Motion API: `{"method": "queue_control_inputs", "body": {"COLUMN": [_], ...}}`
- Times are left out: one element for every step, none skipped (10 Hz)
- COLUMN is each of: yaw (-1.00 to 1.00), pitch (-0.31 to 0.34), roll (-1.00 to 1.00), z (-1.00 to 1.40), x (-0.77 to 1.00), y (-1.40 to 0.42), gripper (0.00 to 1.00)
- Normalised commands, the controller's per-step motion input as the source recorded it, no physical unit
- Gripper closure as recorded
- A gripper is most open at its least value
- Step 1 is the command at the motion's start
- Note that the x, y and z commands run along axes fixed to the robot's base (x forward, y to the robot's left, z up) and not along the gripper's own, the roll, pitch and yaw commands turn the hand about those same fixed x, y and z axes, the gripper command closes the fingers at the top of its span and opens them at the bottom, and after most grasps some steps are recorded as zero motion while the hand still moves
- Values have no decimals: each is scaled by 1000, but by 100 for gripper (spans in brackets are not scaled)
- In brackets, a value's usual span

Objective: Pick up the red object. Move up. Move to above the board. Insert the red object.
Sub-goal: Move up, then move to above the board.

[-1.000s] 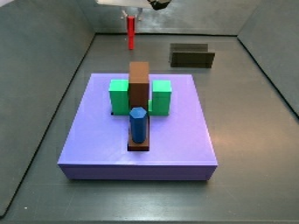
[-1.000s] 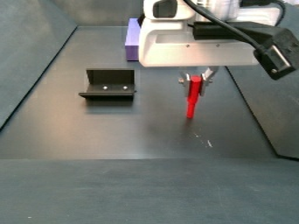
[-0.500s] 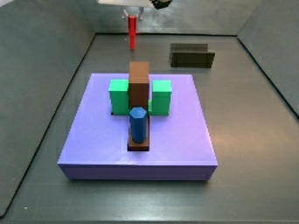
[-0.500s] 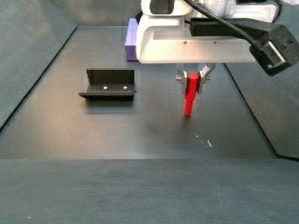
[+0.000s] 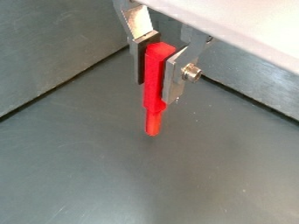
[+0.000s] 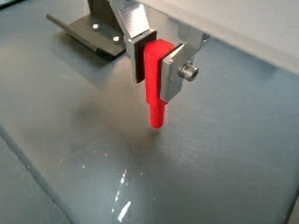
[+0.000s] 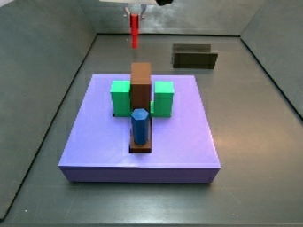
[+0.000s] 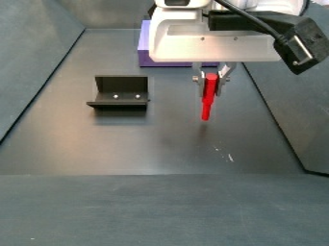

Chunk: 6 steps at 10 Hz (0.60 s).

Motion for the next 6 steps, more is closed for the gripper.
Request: {"method": "queue_control_inputs", "body": {"yaw": [0, 0, 6, 9, 0, -6], "pitch": [0, 8, 32, 21, 0, 25], "roll": [0, -9, 9, 32, 0, -22], "z": [833, 840, 607, 404, 1400, 1400], "x": [0, -30, -91, -68, 0, -6], "y": [0, -26, -23, -20, 0, 0], "gripper": [100, 100, 100, 100, 100, 100]}}
